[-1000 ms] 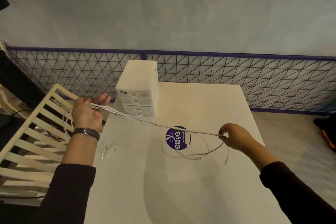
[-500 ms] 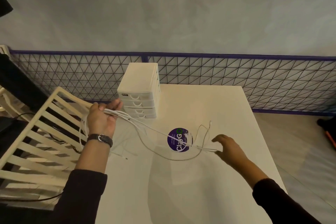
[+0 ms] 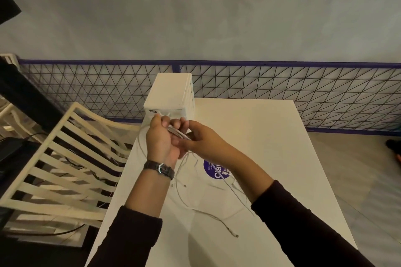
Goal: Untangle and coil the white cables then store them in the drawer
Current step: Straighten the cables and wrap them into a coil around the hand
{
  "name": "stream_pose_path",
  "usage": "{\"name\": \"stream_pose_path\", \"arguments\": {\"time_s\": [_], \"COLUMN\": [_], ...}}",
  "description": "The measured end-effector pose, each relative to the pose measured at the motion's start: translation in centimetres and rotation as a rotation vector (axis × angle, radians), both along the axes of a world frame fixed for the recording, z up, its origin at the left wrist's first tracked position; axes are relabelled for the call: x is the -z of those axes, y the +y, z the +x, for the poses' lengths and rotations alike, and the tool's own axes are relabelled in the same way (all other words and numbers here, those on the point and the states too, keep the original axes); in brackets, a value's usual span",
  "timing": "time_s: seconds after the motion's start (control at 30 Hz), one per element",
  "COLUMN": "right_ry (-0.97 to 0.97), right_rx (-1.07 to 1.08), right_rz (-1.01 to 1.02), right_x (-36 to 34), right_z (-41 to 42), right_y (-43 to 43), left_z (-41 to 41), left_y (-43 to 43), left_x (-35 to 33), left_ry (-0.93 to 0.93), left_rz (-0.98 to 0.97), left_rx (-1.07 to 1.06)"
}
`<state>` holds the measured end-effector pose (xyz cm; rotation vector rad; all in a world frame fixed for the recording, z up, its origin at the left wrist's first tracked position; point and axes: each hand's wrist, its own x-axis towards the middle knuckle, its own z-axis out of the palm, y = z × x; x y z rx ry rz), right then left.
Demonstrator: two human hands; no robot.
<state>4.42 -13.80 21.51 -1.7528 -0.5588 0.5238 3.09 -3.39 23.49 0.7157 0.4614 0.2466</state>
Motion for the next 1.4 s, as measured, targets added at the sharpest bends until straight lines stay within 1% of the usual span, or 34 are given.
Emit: {"name": "stream_pose_path", "arguments": {"time_s": [0.1,0.23,0.33,0.43,0.53,0.93,1.03,1.2,1.4], "right_ry": [0.15,0.208,0.31,0.415,0.454,0.388,0.335,0.232,0.131], "right_rx": [-0.072,-0.19,-0.236,-0.238,-0.219,-0.228,-0.225,-0.061,0.121], "right_rz": [0.054,0.042,0.072,0.09,0.08,-0.019,-0.048,-0.094,-0.185], "right_x": [-0.2,0.0,0.4,1.0,1.3,0.4,0.5,1.2,2.4], "right_z": [0.7,2.1,3.2,4.1,4.4,5.8,6.3,6.8,6.8], "right_y": [-0.9,-4.1,-6.1,-7.8,-9.4,-13.5,-14.3,-16.2,-16.8], "left_z": [0.2,1.1,2.0,2.9,3.4,4.2,4.5,4.5,4.2], "left_y": [0.6,2.8,4.0,5.1,6.0,9.1,9.7,11.4,11.0], "left_x": [-0.4,-0.7,-0.9,-1.0,-1.0,-1.8,-1.9,-1.0,0.4], "left_ry": [-0.025,-0.069,-0.069,-0.083,-0.077,-0.049,-0.045,-0.043,-0.016], "left_rz": [0.013,-0.049,-0.069,-0.059,-0.011,0.115,0.153,0.184,0.213], "left_rx": [0.052,0.094,0.115,0.127,0.123,0.052,0.035,0.01,0.007]}}
